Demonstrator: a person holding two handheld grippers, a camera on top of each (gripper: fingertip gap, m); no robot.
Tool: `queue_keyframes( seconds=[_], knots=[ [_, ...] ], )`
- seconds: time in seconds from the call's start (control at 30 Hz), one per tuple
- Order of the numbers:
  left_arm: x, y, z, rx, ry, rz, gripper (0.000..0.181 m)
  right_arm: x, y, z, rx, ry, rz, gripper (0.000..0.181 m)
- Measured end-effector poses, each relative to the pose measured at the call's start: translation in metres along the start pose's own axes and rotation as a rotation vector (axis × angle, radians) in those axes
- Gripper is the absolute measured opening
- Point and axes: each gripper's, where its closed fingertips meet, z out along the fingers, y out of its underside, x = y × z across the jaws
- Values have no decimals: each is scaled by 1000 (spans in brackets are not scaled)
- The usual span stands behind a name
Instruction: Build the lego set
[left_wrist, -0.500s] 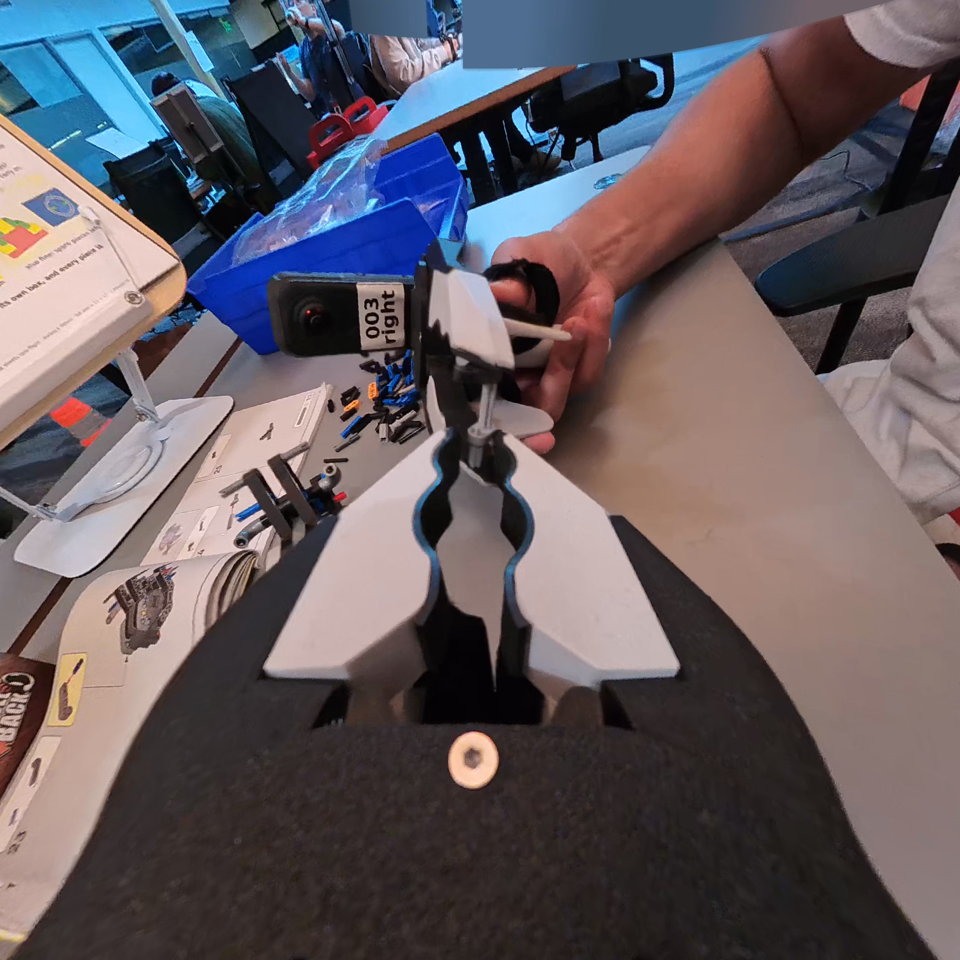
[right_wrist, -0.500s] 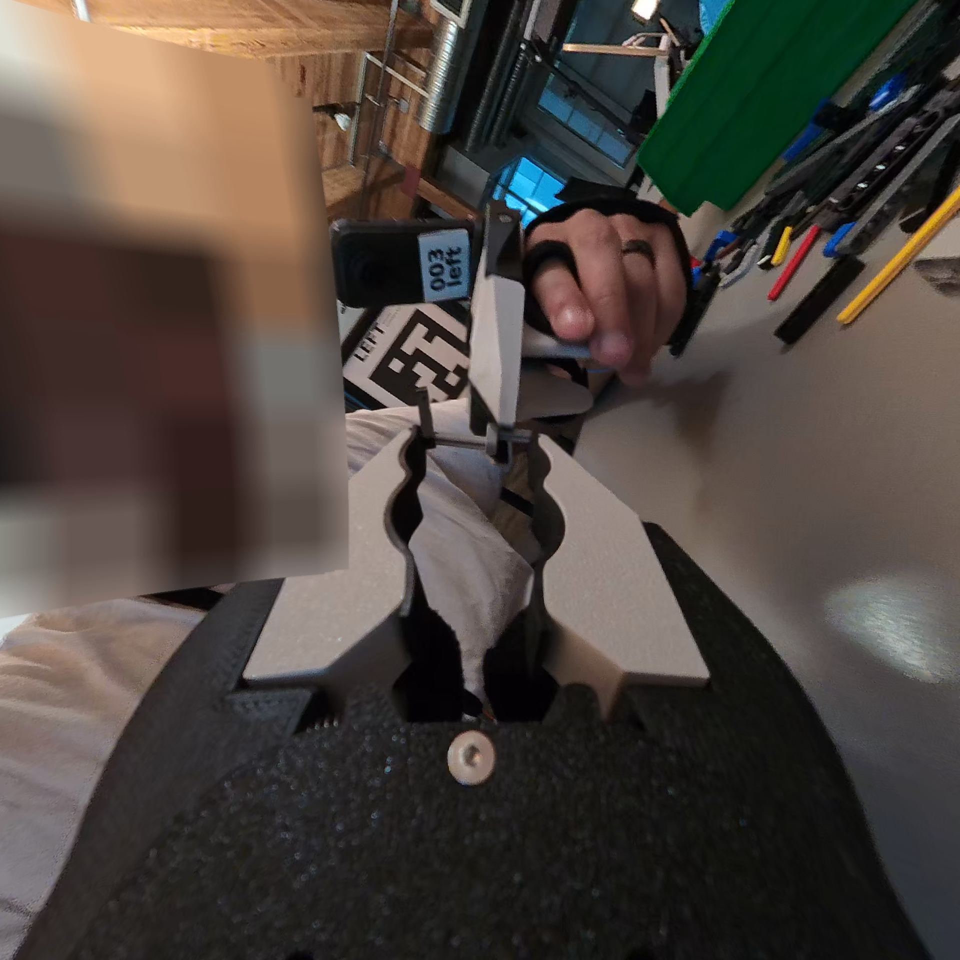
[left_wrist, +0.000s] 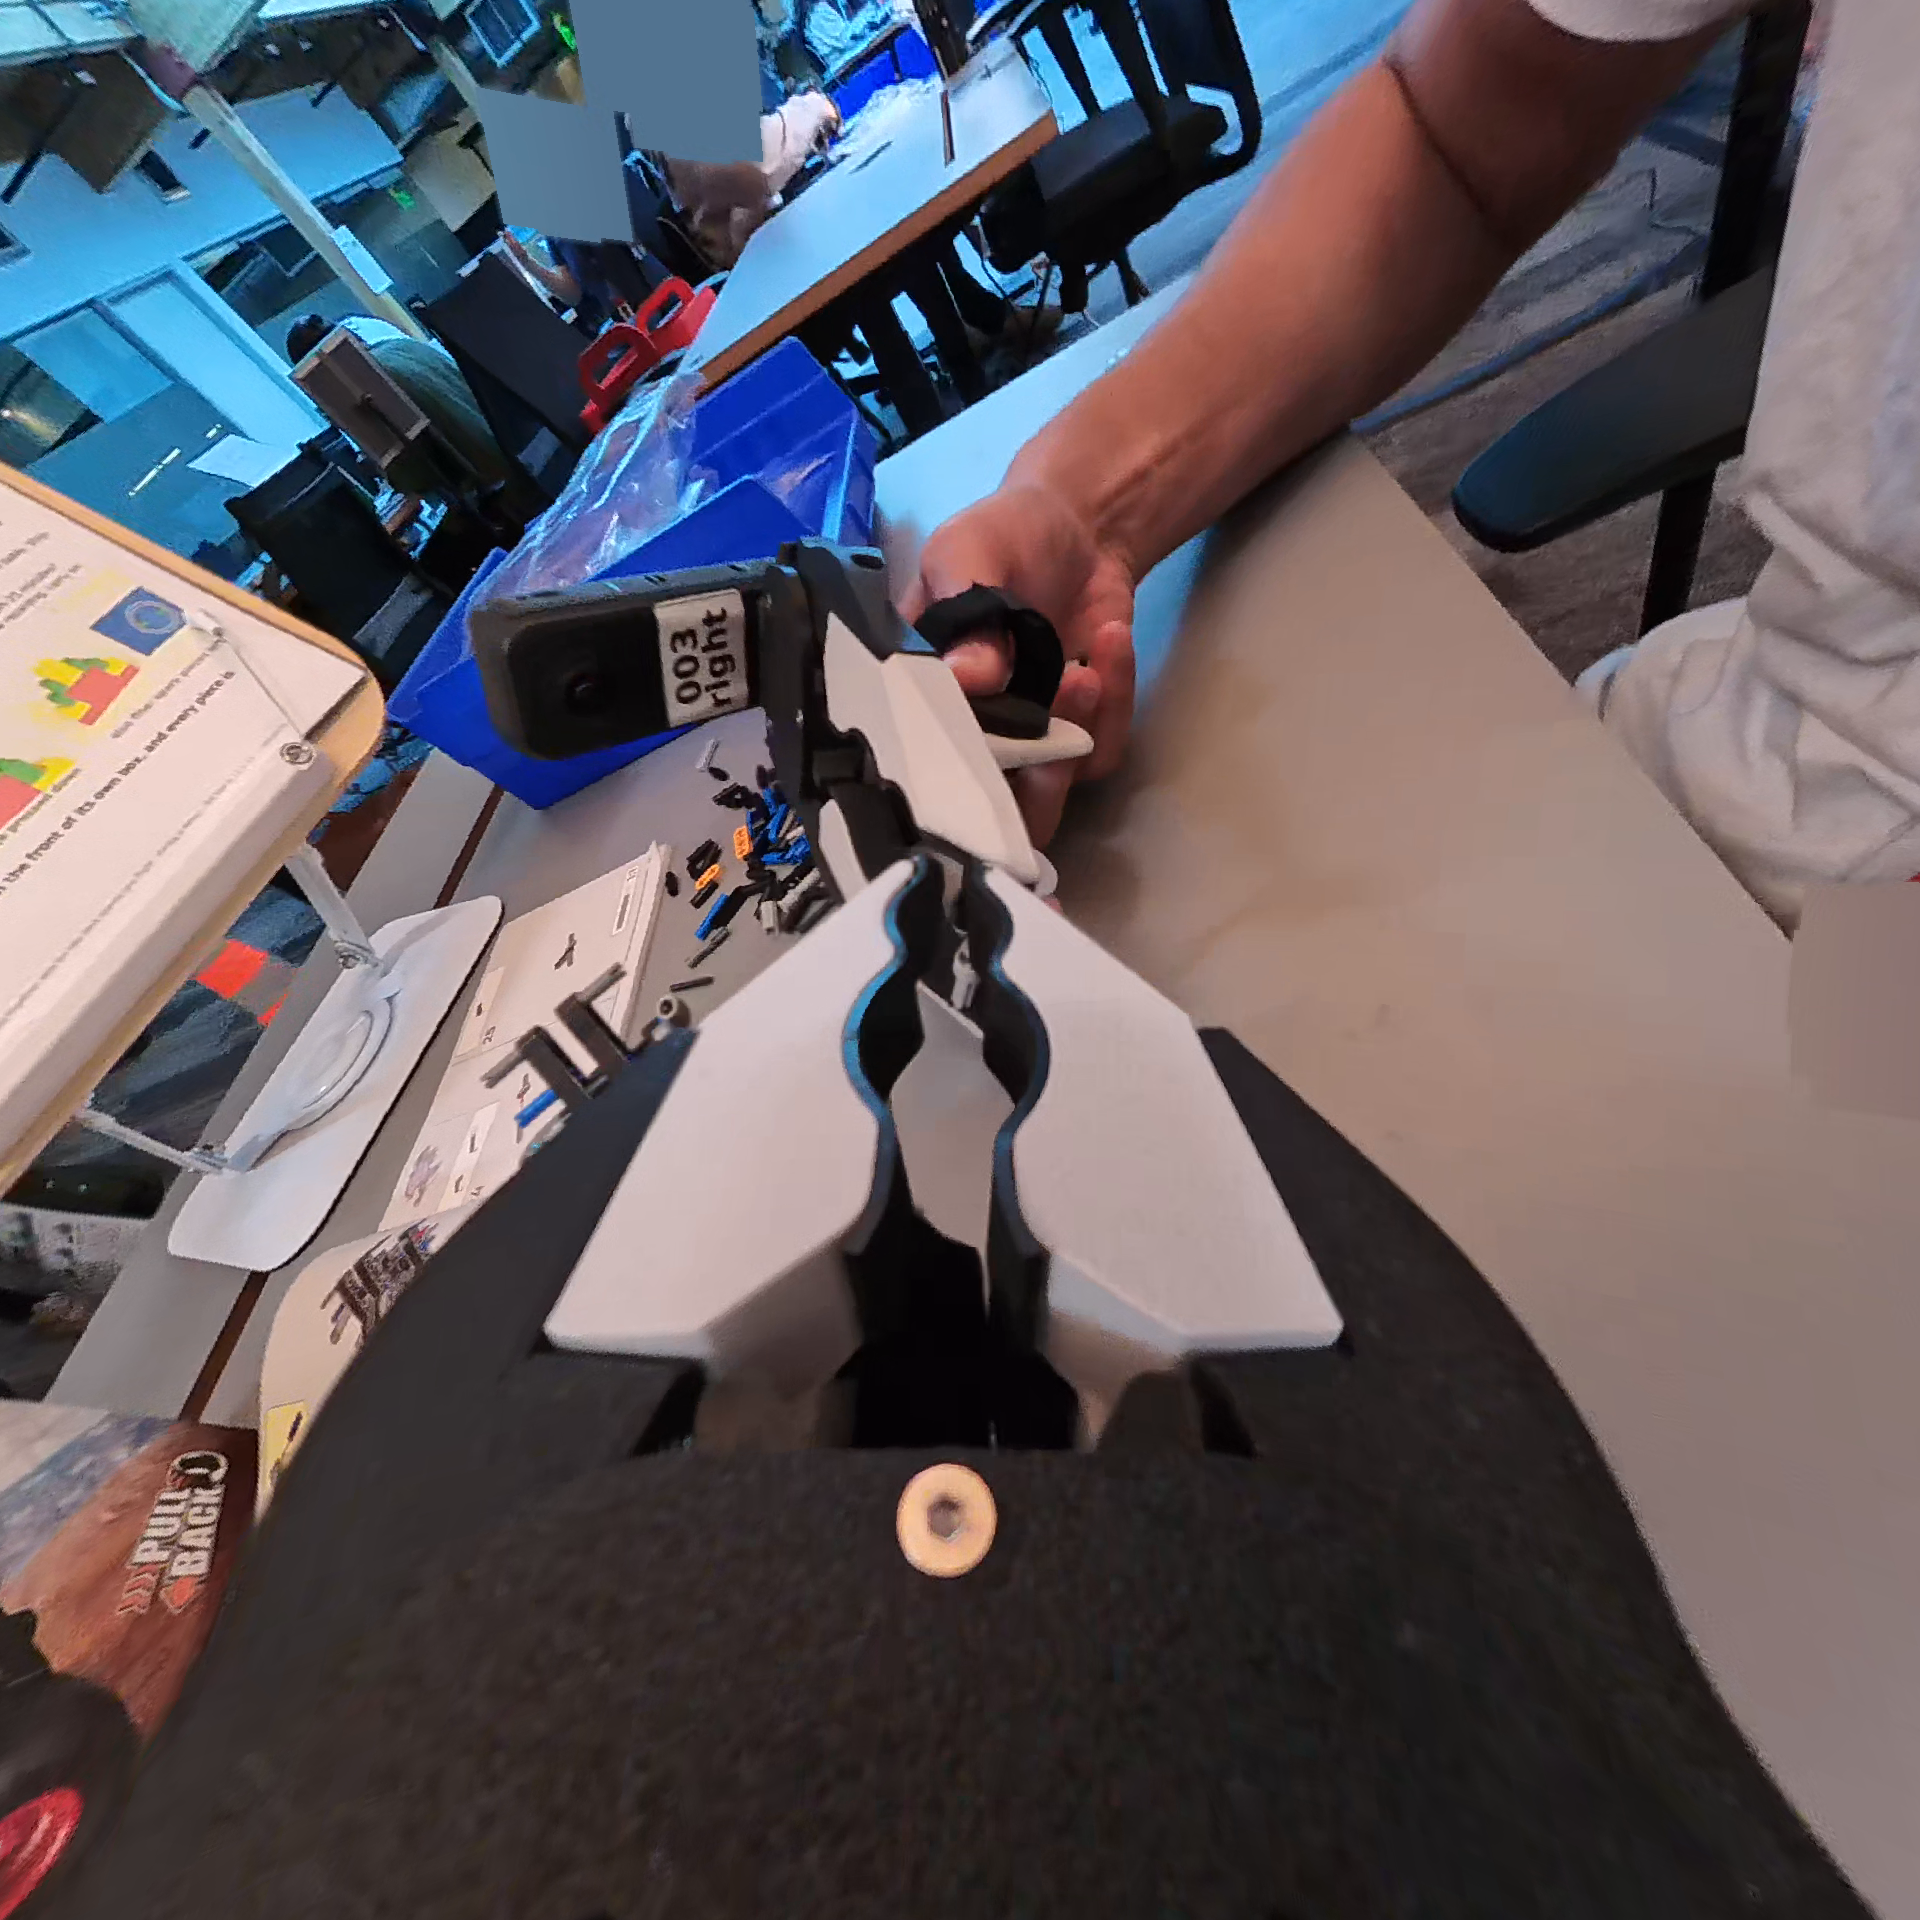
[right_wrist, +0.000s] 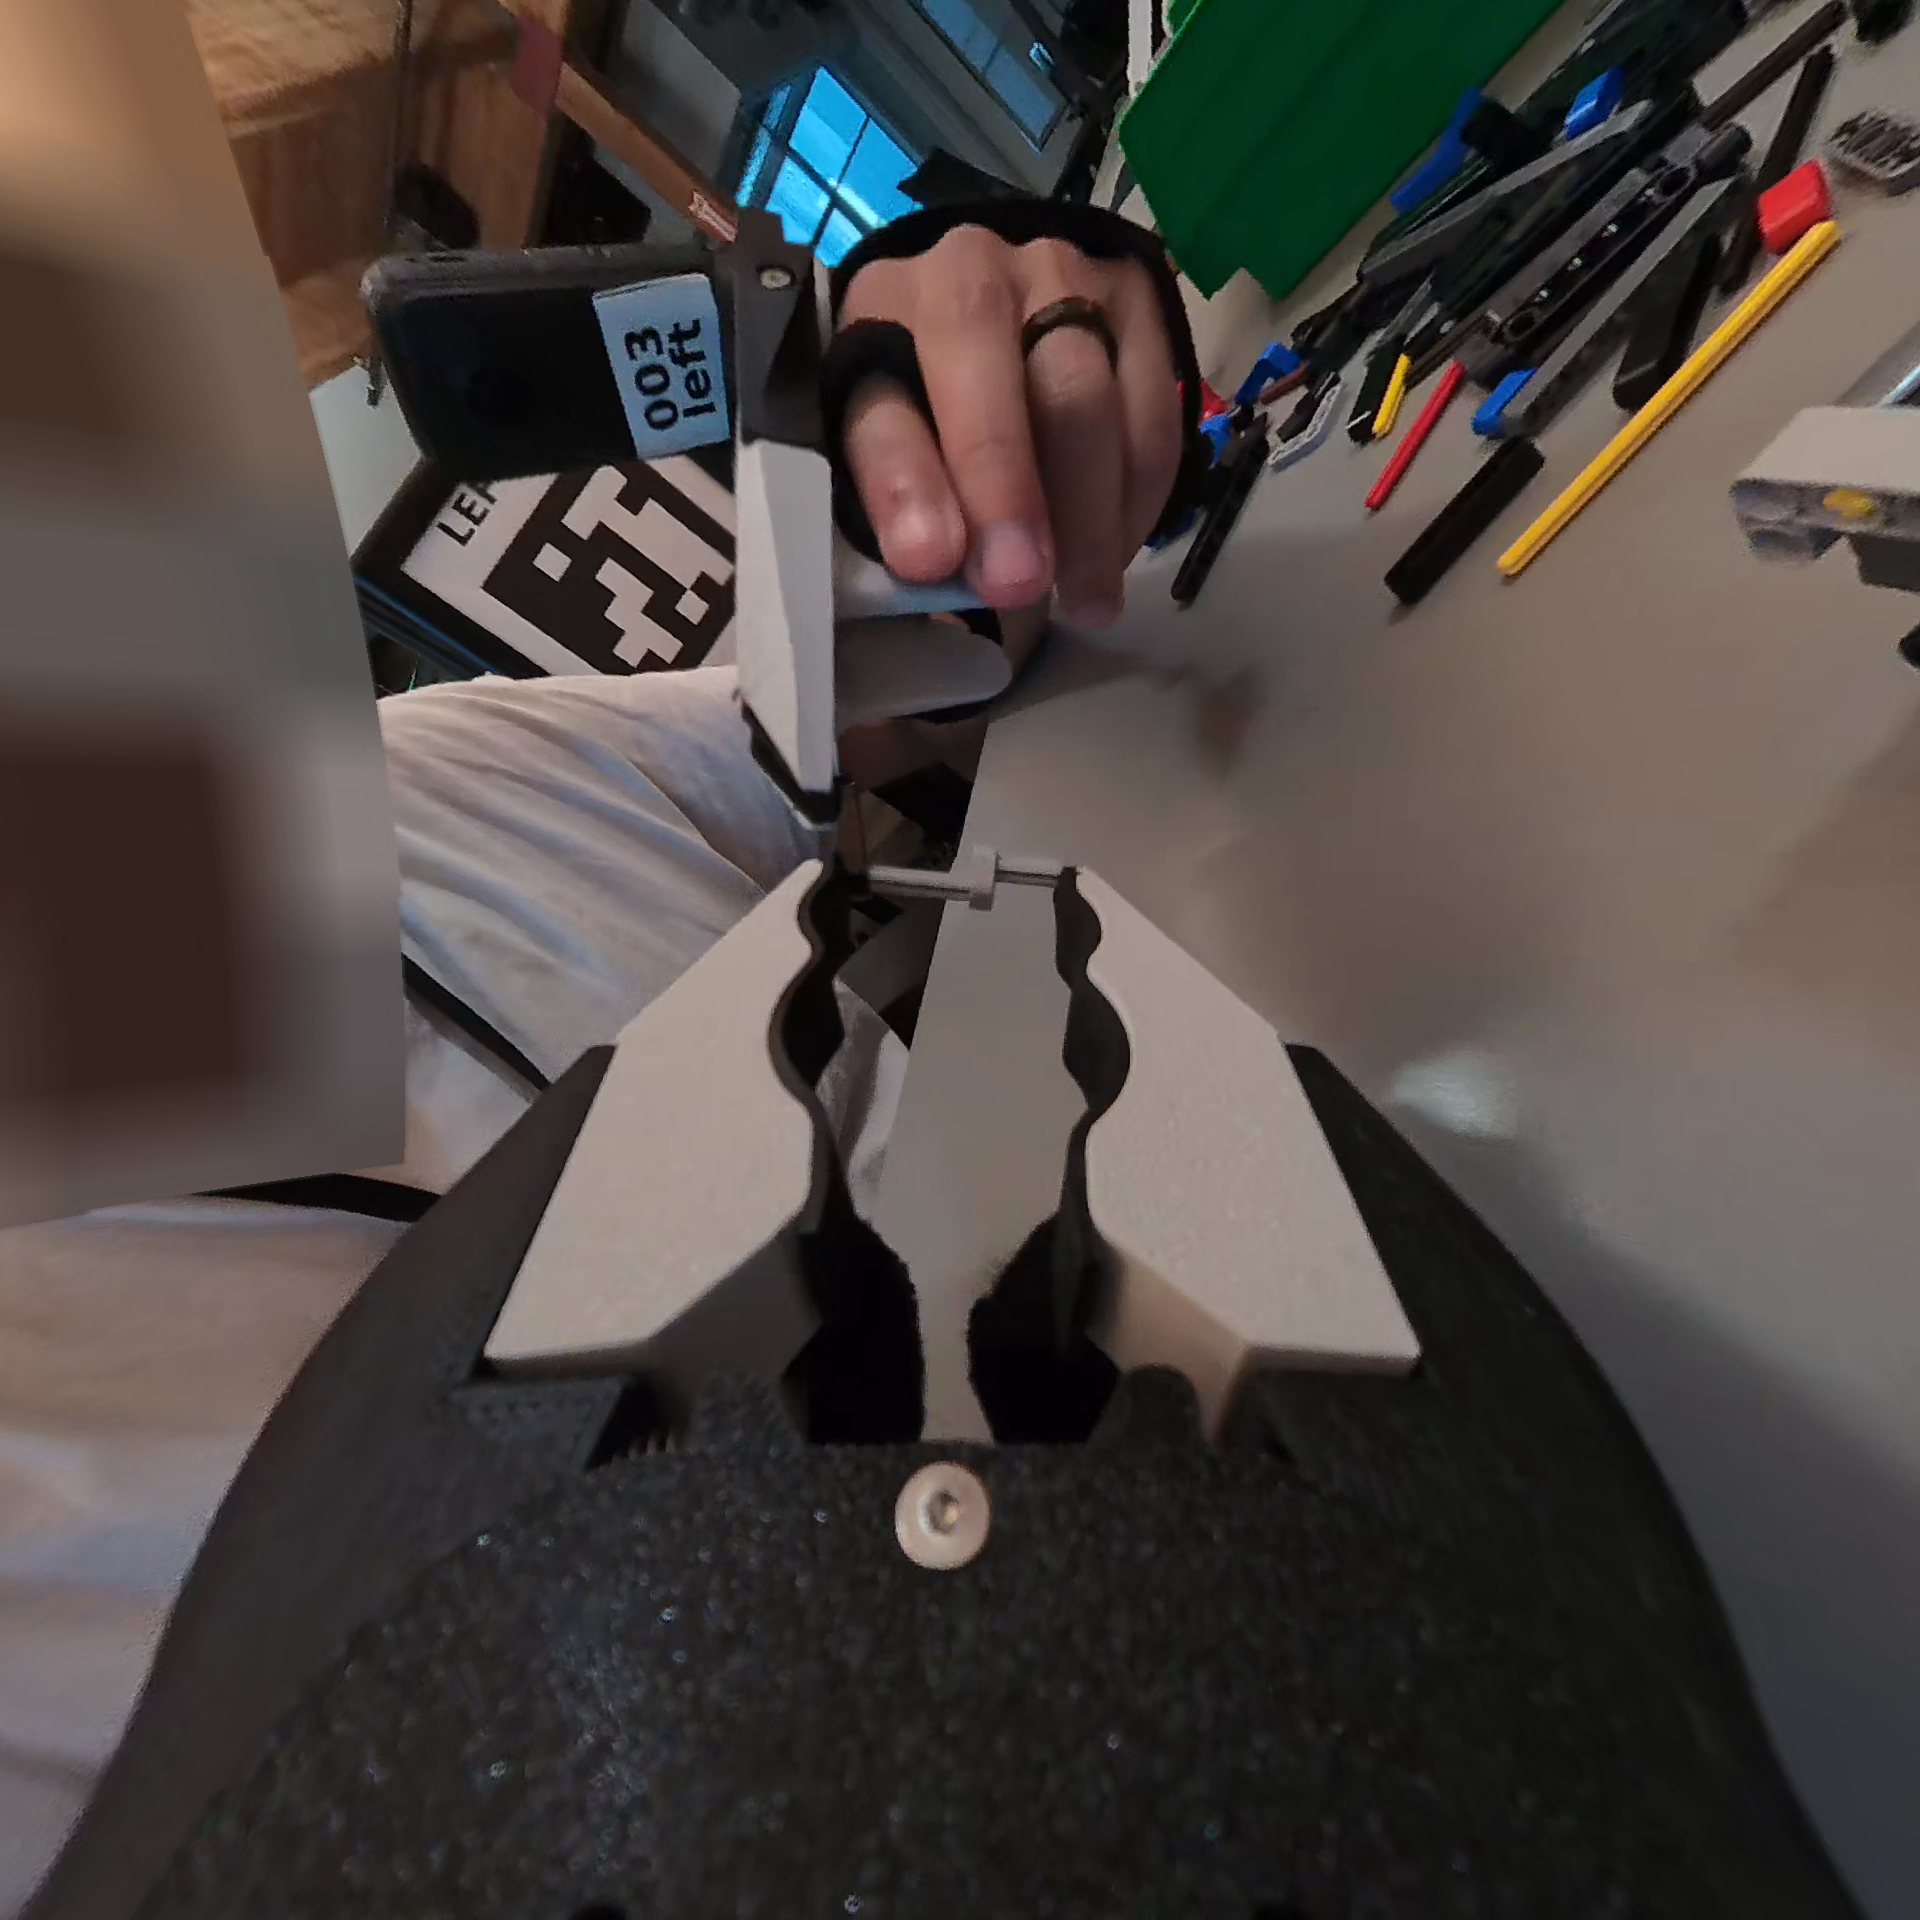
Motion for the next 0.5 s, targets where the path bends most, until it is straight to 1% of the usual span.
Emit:
queue_keyframes(
  seconds=[0.03, 0.13, 0.2, 0.37, 0.5],
  knots=[
    [2, 1, 1, -10, 6, 14, 3, 1, 0, 0, 1, 7, -3, 39],
    [7, 6, -1, -54, 35, 25, 16, 7, 2, -3, -18, 54, -20, 38],
    [5, 11, -1, -94, 19, 55, 21, 9, 6, -3, -38, 79, -38, 39],
    [17, 27, 9, -180, 40, 143, 11, 19, 12, -2, -90, 179, -87, 39],
    [14, 41, 15, -258, -9, 231, 7, 31, 13, -7, -120, 312, -163, 39]
  ],
)
